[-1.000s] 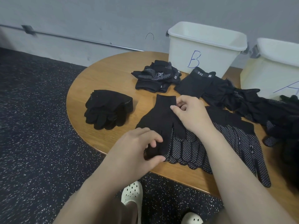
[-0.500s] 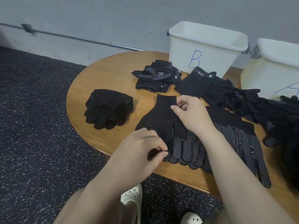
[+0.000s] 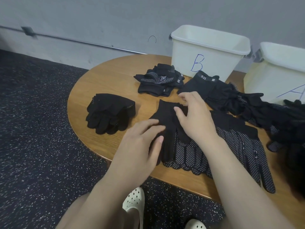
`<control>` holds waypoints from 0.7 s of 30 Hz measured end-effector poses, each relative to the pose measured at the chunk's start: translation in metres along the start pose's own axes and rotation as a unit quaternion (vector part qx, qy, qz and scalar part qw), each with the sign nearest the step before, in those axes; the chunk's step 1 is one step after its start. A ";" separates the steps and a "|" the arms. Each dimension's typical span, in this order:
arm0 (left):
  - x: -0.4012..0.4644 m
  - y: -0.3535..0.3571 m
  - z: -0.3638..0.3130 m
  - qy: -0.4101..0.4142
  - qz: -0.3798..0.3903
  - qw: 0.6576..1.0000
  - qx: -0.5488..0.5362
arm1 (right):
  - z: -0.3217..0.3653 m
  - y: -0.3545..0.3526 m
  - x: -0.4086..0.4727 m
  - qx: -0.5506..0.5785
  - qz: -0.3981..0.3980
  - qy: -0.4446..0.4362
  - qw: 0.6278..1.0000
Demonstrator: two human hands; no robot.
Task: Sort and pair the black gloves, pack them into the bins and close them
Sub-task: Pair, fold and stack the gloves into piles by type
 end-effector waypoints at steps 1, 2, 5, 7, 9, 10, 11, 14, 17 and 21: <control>0.000 0.006 0.007 -0.024 0.032 0.999 0.006 | 0.007 -0.002 -0.003 -0.003 0.001 -0.032 0.999; -0.001 0.013 0.013 -0.045 0.071 0.996 0.018 | 0.013 -0.002 -0.007 -0.002 0.012 -0.066 0.998; -0.009 0.030 0.024 -0.062 0.166 0.977 0.116 | 0.027 0.010 -0.020 -0.005 0.097 -0.131 0.987; -0.011 0.033 0.025 -0.065 0.184 0.969 0.149 | 0.025 0.027 -0.028 -0.044 0.176 -0.133 0.974; -0.011 0.034 0.024 -0.066 0.193 0.965 0.162 | 0.018 0.042 -0.032 -0.103 0.233 -0.119 0.960; -0.011 0.035 0.023 -0.067 0.198 0.963 0.168 | 0.014 0.045 -0.032 -0.126 0.247 -0.111 0.954; -0.012 0.034 0.023 -0.069 0.208 0.960 0.174 | 0.011 0.047 -0.031 -0.145 0.250 -0.103 0.952; -0.017 0.031 0.020 -0.079 0.244 0.949 0.184 | 0.007 0.050 -0.029 -0.198 0.234 -0.080 0.949; -0.030 0.026 0.018 -0.071 0.271 0.944 0.174 | 0.010 0.051 -0.032 -0.223 0.210 -0.069 0.950; -0.033 0.018 0.021 -0.082 0.230 0.961 0.128 | 0.010 0.049 -0.033 -0.228 0.193 -0.057 0.953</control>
Point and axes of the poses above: each hand's wrist, its own x-axis towards the middle knuckle, its own y-axis out of the palm, z = x × y, the point moved 7 cm from there along x, towards the middle knuckle, and after that the axes turned 13 degrees about y, right-handed, at the moved point
